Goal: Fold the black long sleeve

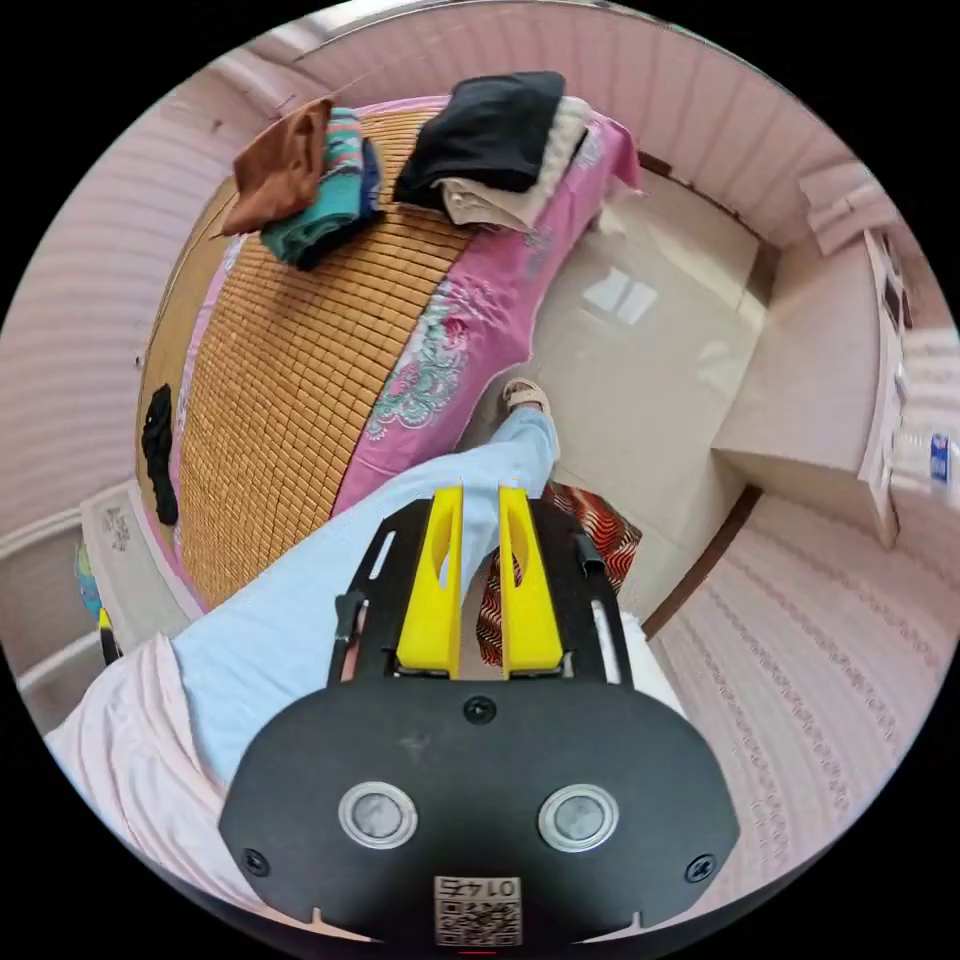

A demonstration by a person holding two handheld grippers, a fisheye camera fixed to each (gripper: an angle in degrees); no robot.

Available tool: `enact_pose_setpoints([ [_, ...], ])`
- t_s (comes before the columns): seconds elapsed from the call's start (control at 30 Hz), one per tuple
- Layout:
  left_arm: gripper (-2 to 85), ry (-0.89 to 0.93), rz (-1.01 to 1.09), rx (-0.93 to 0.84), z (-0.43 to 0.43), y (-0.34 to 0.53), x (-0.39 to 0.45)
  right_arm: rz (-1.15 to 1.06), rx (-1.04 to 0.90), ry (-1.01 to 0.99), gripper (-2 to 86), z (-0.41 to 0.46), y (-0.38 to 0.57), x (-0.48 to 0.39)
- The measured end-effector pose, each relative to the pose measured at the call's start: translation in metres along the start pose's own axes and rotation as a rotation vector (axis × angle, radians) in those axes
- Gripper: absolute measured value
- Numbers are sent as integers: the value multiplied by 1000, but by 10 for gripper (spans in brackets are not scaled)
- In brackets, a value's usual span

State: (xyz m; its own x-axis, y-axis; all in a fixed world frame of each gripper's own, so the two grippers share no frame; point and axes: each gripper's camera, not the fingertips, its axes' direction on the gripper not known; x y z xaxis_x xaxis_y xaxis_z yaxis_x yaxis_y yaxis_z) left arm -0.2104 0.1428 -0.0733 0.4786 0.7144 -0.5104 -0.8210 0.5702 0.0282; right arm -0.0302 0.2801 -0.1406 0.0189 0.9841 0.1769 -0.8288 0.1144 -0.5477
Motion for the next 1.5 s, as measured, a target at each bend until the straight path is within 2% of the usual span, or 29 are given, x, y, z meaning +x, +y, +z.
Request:
enact_pose_setpoints([
  [0.1,49,54,76,-43,65,-44,50,55,-86,-42,68,6,-6,53],
  [0.2,49,84,66,-109,141,-78,105,-53,-115,41,63,-7,-52,72],
  [0.27,50,68,8,-183,203,-99,149,-151,-62,113,61,-26,-93,70],
  [0.5,55,86,-140,-329,328,-138,247,-777,4,170,63,-72,-275,-16],
  [0.6,55,79,-115,-379,370,-157,272,-893,-3,232,69,-63,-331,-52],
  [0.83,57,117,-105,-492,493,-198,302,-762,-28,220,94,-39,-433,-84],
  [0.9,58,143,-110,-508,522,-210,305,-697,-89,260,77,-27,-454,-78],
  [0.97,58,150,-69,-505,556,-226,312,-667,-78,295,24,-30,-468,-71],
  [1.07,62,164,-16,-525,603,-242,321,-675,-117,182,0,-48,-487,-50],
  [1.13,73,167,-10,-522,631,-249,325,-679,-100,85,-4,-76,-492,-26],
  [1.27,91,204,10,-571,709,-262,343,-676,-5,32,-2,-132,-483,23],
  [1.5,95,210,174,-682,833,-267,385,-362,164,-42,3,-232,-478,170],
])
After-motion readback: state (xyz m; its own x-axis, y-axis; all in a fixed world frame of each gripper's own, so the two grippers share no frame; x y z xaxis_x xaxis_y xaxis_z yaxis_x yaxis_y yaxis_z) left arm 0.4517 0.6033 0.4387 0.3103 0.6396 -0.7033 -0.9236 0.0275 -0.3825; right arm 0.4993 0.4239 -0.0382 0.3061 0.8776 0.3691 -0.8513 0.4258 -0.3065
